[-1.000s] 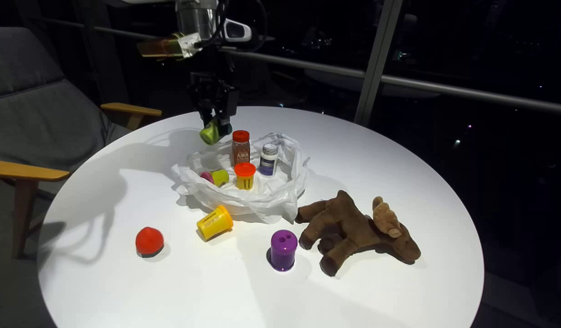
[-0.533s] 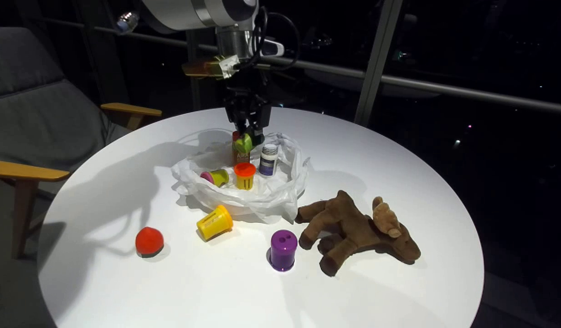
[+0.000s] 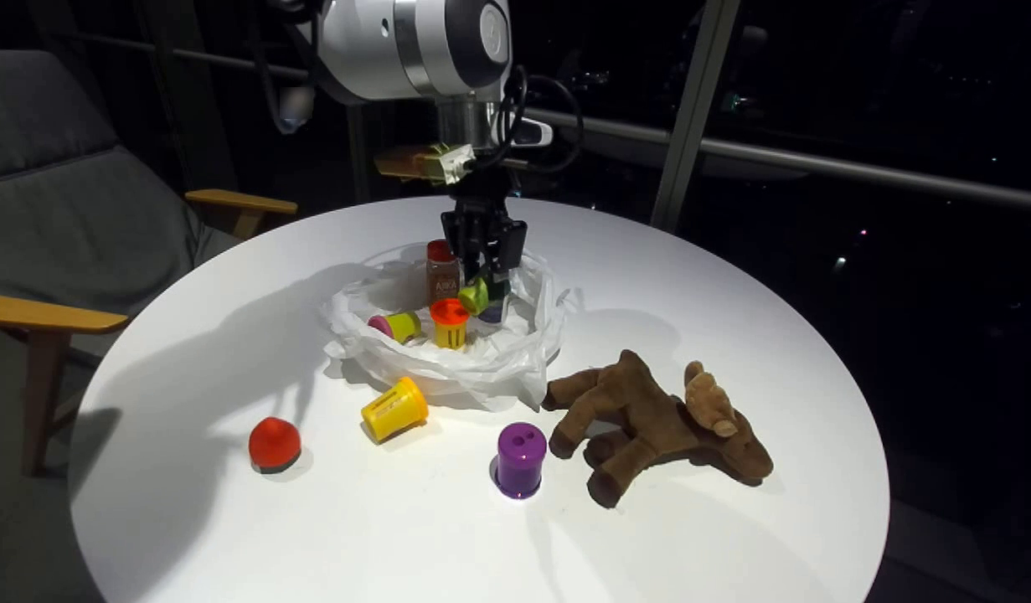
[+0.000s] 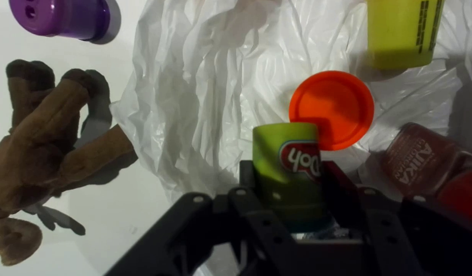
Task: Put all the objects in the white plastic bag
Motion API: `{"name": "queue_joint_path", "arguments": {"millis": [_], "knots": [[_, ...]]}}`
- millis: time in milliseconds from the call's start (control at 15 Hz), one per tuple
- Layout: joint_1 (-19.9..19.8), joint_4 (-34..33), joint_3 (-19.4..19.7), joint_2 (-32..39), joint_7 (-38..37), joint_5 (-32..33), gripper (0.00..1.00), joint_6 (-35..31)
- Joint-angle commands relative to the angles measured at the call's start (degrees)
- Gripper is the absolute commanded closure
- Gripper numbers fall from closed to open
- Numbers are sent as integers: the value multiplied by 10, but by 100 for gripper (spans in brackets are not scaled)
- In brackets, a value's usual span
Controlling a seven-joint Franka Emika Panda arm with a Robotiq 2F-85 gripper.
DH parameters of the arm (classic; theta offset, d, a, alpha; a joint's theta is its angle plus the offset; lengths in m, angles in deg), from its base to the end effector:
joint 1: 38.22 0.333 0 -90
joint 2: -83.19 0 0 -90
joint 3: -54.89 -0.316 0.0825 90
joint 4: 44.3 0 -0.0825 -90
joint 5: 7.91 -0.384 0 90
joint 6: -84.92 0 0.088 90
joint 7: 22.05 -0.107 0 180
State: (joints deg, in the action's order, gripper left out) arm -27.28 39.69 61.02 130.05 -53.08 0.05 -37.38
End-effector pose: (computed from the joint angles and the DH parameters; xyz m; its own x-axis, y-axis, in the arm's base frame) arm 0.7004 0.0650 0.1845 0.9382 -0.3438 -0.0391 -0.3257 -0.9156 0.2358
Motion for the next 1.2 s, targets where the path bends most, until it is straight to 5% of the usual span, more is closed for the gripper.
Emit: {"name": "queue_joint_path", "arguments": {"millis": [0,133,200,333,533,1133], "knots": [[-10,-73,5,47,-10,-19,78,30],[-15,-90,9,57,-11,-20,78,34],[-16,-90,9,55,-8,-18,28,36],[-21,-83,6,43,5,-17,22,40],[-21,-43,7,4,14,-11,0,22],[-61,207,-4,-198,83,-25,0,-55]]}}
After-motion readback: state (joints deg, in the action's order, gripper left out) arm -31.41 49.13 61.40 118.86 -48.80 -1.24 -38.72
